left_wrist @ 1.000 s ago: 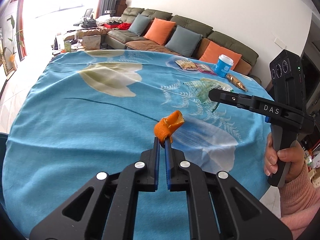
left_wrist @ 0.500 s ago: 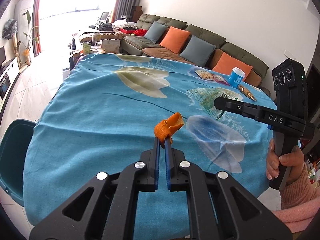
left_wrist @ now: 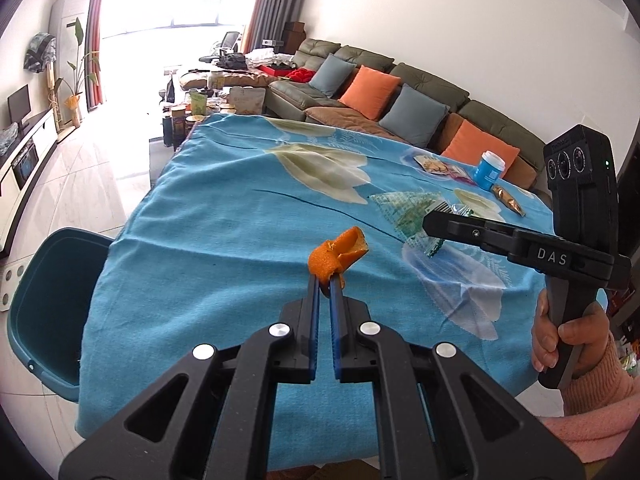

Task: Collect trash
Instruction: 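Carry the orange peel and plastic wrapper in both grippers over the teal bin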

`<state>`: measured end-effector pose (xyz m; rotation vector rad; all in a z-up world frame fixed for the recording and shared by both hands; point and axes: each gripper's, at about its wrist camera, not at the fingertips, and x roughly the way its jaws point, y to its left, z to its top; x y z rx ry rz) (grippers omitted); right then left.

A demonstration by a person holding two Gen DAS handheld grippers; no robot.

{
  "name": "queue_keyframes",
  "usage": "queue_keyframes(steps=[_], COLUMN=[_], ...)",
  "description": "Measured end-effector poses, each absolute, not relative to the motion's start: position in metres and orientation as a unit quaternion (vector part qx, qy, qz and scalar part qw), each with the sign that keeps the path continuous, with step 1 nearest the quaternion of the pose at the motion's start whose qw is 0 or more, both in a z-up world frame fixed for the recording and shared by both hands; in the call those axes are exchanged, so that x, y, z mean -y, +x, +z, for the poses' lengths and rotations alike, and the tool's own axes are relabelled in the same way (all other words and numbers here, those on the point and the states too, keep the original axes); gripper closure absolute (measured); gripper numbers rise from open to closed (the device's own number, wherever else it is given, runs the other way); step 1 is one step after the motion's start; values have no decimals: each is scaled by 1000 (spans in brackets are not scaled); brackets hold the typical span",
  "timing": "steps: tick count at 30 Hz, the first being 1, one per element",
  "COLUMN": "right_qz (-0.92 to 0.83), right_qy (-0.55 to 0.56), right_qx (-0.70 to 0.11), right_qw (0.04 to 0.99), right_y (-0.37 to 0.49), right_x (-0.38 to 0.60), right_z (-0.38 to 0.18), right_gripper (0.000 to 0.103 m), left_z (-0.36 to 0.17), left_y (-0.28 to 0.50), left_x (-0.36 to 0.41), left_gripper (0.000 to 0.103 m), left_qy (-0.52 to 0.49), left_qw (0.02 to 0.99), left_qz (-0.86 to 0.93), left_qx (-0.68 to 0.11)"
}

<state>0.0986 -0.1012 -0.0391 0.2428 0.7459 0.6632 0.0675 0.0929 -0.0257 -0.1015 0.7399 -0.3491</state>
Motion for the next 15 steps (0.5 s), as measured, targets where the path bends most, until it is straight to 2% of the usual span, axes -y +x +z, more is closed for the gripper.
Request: queue_keyframes(steps=[15], right_qz=[359], right_qy=[92], right_qx=[-362], right_qw=[856], right_y=[96], right_x=[52], right_z=[-36], right_gripper=[84], left_z=[-21], left_y=[53], left_x=[-139], left_gripper=[97], left_qy=[-68], left_qw=[927], left_qz=[-123], left_qx=[-349])
